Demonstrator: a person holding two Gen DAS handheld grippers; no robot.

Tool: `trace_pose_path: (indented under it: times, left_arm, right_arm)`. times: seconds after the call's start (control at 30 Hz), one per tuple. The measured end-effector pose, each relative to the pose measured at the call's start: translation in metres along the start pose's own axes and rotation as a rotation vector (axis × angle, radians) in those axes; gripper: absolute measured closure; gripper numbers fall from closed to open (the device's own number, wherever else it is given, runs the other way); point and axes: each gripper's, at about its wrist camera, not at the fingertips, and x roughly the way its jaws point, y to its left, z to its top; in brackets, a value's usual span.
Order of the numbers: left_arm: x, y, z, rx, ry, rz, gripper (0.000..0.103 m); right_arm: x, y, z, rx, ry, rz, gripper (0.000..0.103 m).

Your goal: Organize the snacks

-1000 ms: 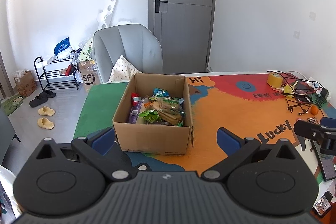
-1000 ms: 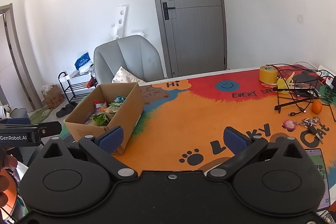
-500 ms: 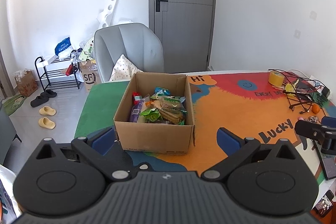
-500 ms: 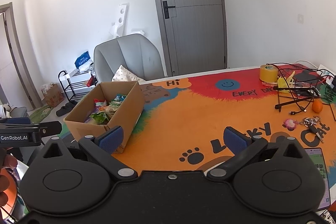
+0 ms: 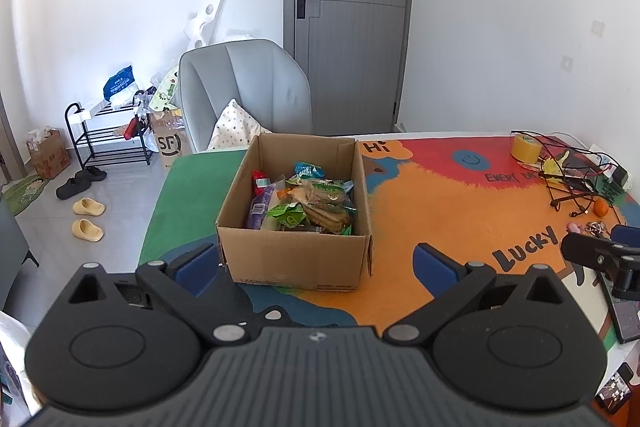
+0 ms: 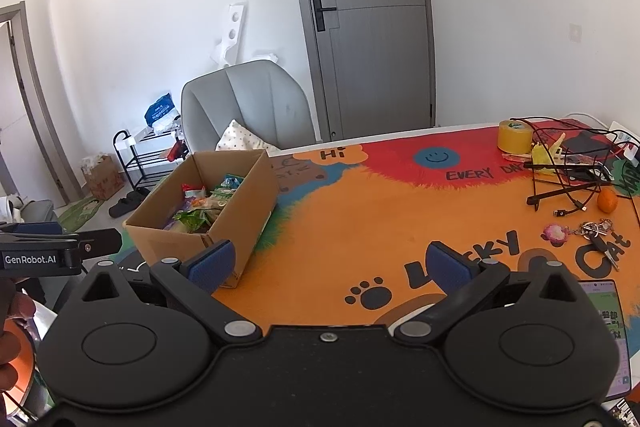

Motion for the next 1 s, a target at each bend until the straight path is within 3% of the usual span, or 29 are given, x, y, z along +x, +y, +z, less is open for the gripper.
trace_pose_path:
  times: [1.0]
  left_arm:
    - [-0.0008, 0.0006, -0.0015, 0.019, -0.004, -0.015, 0.0]
  right_arm:
    - [0.0, 0.0024, -0.0006, -0.003, 0.007, 0.015, 0.0]
